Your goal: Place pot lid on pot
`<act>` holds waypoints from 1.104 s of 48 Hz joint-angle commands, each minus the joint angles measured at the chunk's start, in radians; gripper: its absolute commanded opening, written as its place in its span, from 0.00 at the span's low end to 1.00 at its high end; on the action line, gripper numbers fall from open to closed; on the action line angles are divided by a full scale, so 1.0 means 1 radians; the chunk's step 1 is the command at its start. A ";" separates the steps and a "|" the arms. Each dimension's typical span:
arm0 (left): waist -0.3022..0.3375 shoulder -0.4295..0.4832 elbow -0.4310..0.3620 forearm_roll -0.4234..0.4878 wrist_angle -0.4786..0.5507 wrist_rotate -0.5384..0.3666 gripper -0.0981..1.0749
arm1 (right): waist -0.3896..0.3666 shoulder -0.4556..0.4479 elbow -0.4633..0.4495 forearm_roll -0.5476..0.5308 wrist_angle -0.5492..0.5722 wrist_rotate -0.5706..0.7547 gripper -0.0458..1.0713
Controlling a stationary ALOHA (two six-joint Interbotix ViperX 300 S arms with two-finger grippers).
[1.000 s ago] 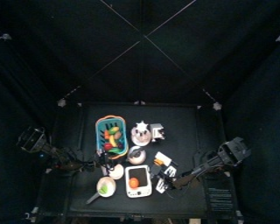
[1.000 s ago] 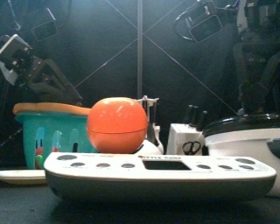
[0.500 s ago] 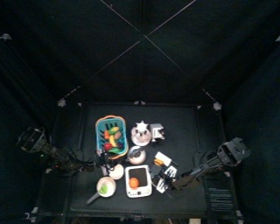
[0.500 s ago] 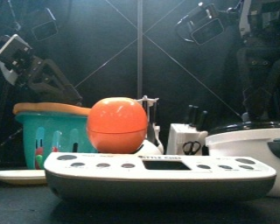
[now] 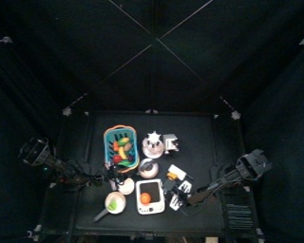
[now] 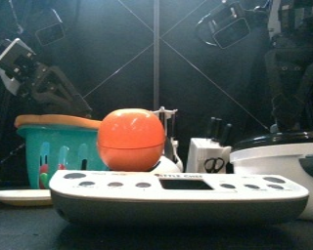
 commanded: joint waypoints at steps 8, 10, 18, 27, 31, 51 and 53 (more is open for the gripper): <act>0.003 -0.006 -0.017 0.000 0.003 -0.002 0.80 | 0.003 -0.015 -0.017 0.006 -0.023 0.000 0.61; 0.003 -0.006 -0.017 0.000 0.003 -0.002 0.80 | 0.002 -0.015 -0.014 0.003 -0.023 0.006 0.62; 0.003 -0.006 -0.017 0.000 0.003 -0.002 0.80 | -0.003 -0.015 -0.009 0.003 -0.028 0.006 0.70; 0.005 -0.006 -0.017 0.000 0.003 0.000 0.80 | 0.003 -0.020 -0.015 -0.002 -0.023 0.002 0.85; 0.003 -0.006 -0.017 0.000 0.003 -0.002 0.80 | 0.011 -0.026 -0.023 -0.014 -0.014 0.005 0.89; 0.003 -0.006 -0.018 0.000 0.003 -0.002 0.80 | 0.135 0.020 -0.121 -0.031 0.032 0.000 0.89; 0.003 -0.006 -0.018 0.000 0.005 -0.002 0.80 | 0.147 0.031 -0.140 -0.031 0.055 0.003 0.89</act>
